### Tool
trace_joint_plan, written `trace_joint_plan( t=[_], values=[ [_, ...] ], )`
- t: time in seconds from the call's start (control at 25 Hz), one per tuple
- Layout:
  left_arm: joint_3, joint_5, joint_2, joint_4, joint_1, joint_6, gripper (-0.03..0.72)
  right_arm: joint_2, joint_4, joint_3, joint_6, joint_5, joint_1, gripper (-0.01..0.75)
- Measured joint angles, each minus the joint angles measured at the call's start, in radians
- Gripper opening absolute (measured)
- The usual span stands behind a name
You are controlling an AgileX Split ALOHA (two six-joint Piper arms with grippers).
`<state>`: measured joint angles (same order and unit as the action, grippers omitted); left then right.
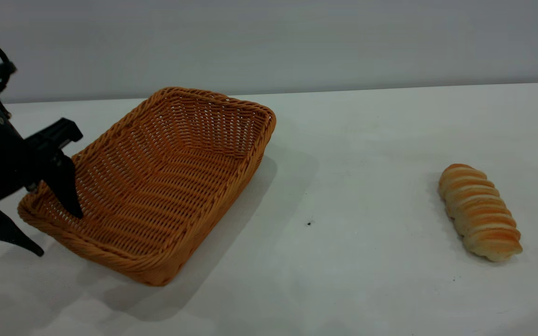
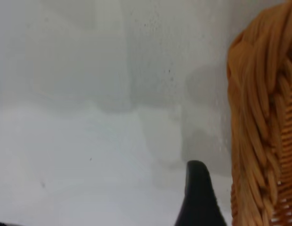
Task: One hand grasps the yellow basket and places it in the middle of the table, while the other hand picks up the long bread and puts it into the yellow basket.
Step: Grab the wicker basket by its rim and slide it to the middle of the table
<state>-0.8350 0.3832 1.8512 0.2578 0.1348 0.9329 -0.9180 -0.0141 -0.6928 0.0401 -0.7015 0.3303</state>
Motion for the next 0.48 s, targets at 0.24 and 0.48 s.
trace_joint_plan(
  t=[0.24, 0.48],
  values=[
    [0.0, -0.09, 0.048, 0.004, 0.0, -0.003, 0.561, 0.0, -0.001, 0.0, 0.0, 0.0, 0.0, 0.534],
    [-0.001, -0.168, 0.083, 0.004, 0.0, -0.004, 0.545, 0.0, -0.002, 0.0, 0.0, -0.001, 0.0, 0.534]
  ],
)
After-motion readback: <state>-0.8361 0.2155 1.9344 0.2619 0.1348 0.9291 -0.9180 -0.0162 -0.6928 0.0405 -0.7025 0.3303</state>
